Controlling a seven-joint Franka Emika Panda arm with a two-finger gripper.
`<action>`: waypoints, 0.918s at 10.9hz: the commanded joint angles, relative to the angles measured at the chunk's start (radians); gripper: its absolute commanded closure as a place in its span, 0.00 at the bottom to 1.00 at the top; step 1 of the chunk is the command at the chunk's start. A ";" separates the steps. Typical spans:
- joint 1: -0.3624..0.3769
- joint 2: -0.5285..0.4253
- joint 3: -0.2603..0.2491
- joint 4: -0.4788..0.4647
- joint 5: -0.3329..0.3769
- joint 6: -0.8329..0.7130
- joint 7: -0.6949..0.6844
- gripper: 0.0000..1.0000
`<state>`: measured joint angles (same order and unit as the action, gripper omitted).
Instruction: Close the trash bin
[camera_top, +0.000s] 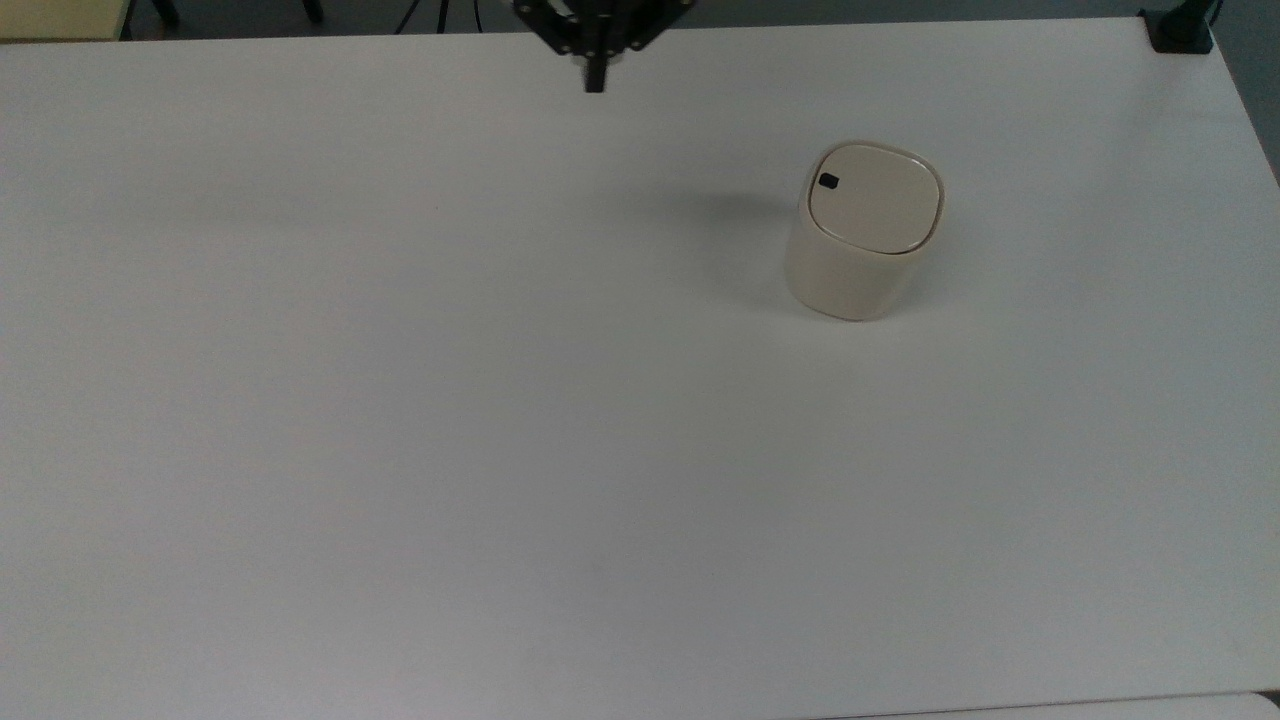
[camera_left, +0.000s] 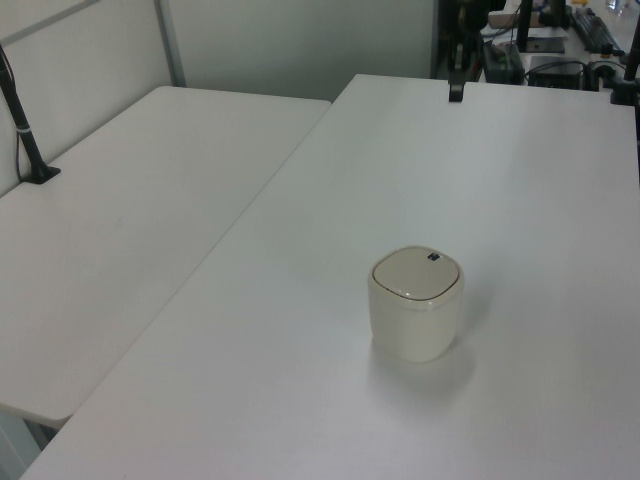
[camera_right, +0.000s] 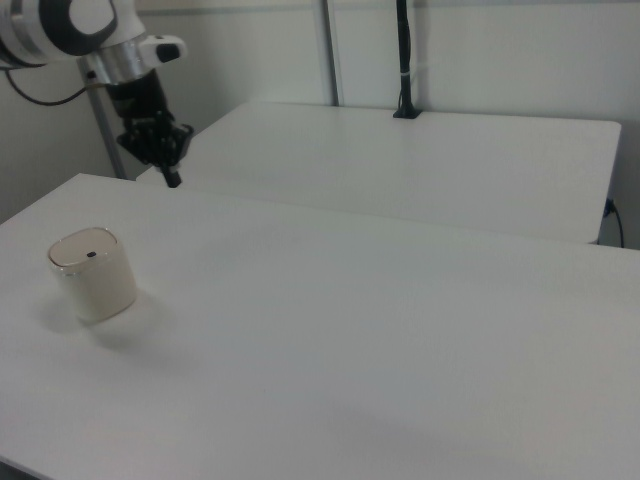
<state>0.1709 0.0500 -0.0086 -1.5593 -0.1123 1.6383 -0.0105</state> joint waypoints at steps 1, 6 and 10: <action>-0.115 -0.033 0.007 -0.013 0.003 -0.037 0.044 0.97; -0.174 -0.030 0.012 -0.027 0.036 -0.037 0.044 0.85; -0.176 -0.028 0.007 -0.022 0.036 -0.035 0.030 0.27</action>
<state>0.0045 0.0351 -0.0088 -1.5756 -0.0910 1.6205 0.0180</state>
